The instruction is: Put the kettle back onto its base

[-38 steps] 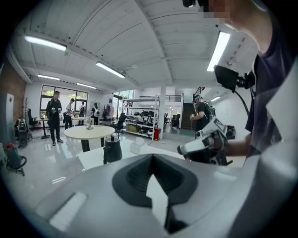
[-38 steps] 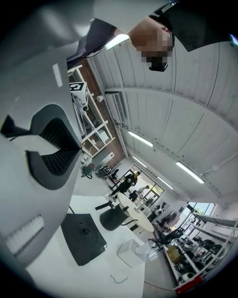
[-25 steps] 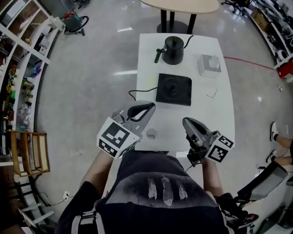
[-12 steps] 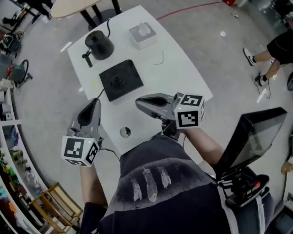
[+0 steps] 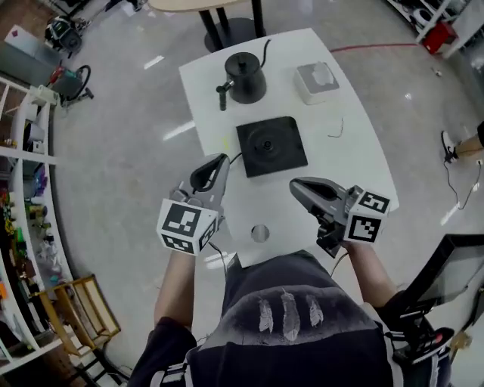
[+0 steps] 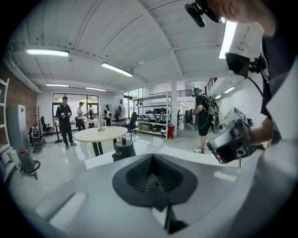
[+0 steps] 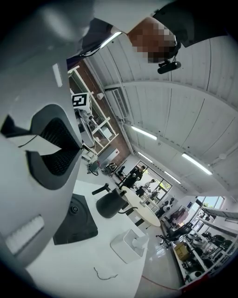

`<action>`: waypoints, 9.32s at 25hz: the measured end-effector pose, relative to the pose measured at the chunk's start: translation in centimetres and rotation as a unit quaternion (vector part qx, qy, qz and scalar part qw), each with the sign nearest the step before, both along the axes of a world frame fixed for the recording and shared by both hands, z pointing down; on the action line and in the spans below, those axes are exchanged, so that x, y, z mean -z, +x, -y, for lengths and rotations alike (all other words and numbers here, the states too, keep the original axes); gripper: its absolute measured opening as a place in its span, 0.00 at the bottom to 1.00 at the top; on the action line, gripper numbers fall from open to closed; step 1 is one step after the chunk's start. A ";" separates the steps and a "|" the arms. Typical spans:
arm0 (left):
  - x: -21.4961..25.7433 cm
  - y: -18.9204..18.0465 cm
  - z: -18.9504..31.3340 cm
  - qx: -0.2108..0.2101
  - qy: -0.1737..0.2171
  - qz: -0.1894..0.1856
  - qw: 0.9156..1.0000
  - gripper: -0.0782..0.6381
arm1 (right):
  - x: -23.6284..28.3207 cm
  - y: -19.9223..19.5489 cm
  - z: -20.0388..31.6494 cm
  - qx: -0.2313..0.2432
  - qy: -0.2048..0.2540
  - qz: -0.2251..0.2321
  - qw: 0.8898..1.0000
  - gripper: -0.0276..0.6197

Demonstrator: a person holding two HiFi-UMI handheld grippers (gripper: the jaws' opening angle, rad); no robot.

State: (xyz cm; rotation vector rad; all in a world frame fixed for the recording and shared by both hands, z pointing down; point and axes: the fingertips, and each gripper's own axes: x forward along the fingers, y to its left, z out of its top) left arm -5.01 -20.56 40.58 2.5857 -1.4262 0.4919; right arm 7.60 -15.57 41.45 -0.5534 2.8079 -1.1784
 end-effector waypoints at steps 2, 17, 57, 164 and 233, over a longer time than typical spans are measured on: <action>-0.5 -1.8 1.5 0.007 0.006 0.000 1.000 0.11 | -0.8 -1.7 0.9 0.002 0.000 -0.010 1.000 0.05; -9.9 -8.8 18.6 0.020 -0.030 0.056 0.998 0.60 | -3.8 -7.7 2.0 -0.006 -0.045 -0.068 0.997 0.05; -16.8 -7.2 24.6 -0.023 -0.125 0.061 0.990 0.21 | -7.1 -4.3 0.7 -0.058 -0.118 -0.068 0.989 0.05; -7.9 2.5 8.6 -0.139 -0.001 -0.047 0.989 0.19 | -1.3 -4.3 -7.3 -0.108 -0.013 -0.081 0.991 0.05; -8.2 -4.1 3.9 -0.176 0.000 -0.083 0.981 0.76 | -0.4 -7.3 -7.9 -0.143 0.038 -0.073 0.986 0.05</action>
